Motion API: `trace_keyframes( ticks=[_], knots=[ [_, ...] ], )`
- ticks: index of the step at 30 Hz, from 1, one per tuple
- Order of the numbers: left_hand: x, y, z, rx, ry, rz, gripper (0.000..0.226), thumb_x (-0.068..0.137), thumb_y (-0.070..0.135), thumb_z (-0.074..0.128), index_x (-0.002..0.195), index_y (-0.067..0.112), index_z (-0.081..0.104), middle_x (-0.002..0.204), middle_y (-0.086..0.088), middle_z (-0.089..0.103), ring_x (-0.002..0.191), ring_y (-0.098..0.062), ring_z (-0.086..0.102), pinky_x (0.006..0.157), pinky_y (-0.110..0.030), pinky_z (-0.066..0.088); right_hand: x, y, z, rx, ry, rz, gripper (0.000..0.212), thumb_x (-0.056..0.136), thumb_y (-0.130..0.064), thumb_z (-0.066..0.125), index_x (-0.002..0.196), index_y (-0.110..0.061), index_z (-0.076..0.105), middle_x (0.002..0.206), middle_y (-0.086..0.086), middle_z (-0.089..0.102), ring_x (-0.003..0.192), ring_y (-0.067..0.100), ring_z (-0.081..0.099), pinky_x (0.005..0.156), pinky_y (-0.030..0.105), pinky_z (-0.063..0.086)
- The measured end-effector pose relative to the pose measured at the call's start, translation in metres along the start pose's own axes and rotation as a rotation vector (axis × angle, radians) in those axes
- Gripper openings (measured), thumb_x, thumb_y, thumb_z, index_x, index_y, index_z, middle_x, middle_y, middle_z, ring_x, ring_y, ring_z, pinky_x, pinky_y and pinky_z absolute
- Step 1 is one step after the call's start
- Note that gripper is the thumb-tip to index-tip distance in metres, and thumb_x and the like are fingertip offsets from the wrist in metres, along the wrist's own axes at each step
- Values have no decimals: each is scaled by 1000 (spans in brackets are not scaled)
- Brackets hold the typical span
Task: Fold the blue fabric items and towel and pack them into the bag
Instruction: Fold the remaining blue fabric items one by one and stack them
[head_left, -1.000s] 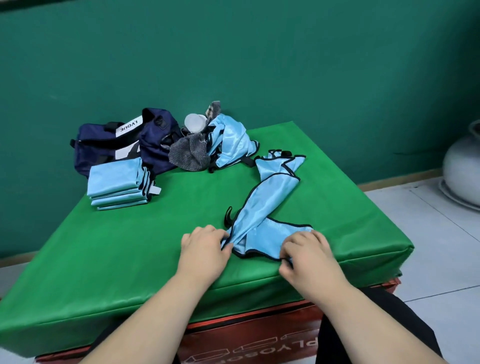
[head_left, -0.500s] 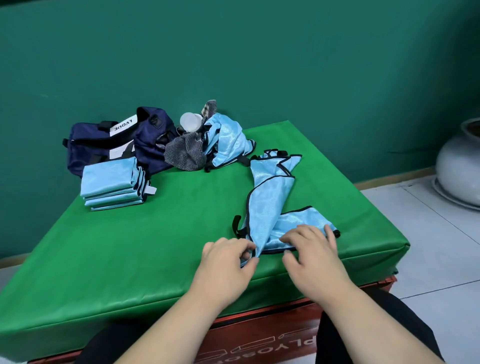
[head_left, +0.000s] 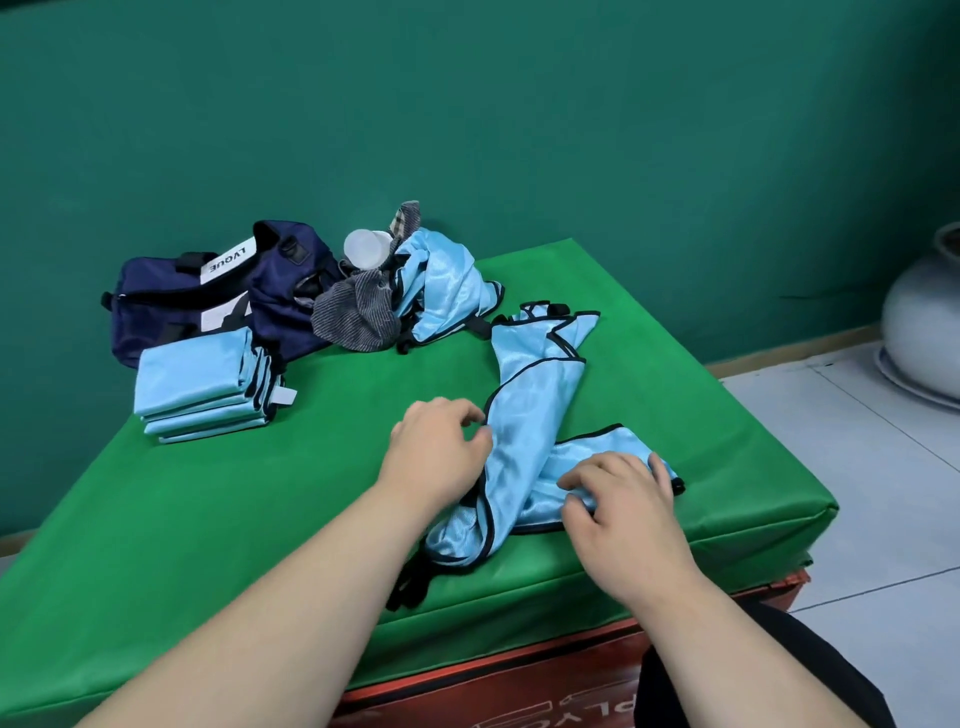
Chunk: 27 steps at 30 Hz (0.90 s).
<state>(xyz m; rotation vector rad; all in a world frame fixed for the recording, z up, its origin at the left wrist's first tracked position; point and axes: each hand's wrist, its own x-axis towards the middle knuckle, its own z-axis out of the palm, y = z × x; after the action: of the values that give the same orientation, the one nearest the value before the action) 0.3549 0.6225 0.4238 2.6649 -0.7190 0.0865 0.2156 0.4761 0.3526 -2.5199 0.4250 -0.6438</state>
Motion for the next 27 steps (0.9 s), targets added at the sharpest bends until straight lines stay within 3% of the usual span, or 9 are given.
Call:
trace_keyframes(
  ticks=[4,8,12,15,20,23,27],
  knots=[
    [36,4,12,-33,-128,-118,21,90,45,59,100,28,66,100,4,70,99,-24,63,87,-36,51,3,4,0,26,19,1,40,78,-42,33,89,-31,70,93,-16,58,106,10,53,118,51,18],
    [58,4,24,-64,-177,-190,43,91,45,61,127,22,61,118,0,67,111,-24,61,94,-34,50,7,8,-2,71,44,18,41,77,-42,31,88,-31,69,93,-18,56,106,5,48,120,44,15],
    [68,6,31,-88,-165,-233,45,89,36,65,131,21,61,119,0,68,110,-23,62,95,-33,50,9,11,-1,100,71,12,39,77,-41,33,88,-31,69,91,-19,53,105,1,43,119,44,14],
    [71,8,33,-104,-189,-266,47,84,33,70,129,21,61,105,1,71,98,-21,65,85,-29,51,9,11,0,104,70,7,38,77,-41,32,88,-32,68,91,-20,53,105,2,44,121,45,13],
    [70,18,29,-108,-232,-286,33,84,26,70,115,17,68,98,-1,65,93,-21,61,84,-27,50,9,9,2,113,77,7,37,78,-40,34,86,-31,68,90,-19,54,104,4,46,120,44,14],
    [67,24,26,-260,-199,-325,38,79,18,71,117,17,67,91,-2,67,85,-21,65,72,-25,50,8,9,2,111,61,16,38,78,-40,33,87,-30,69,90,-17,55,105,7,49,120,46,15],
    [58,37,19,-479,-127,-306,26,77,9,65,98,23,69,76,-2,70,61,-17,58,56,-22,43,9,10,-1,130,40,48,40,77,-42,31,88,-31,68,92,-19,54,106,5,49,120,44,14]
  ],
)
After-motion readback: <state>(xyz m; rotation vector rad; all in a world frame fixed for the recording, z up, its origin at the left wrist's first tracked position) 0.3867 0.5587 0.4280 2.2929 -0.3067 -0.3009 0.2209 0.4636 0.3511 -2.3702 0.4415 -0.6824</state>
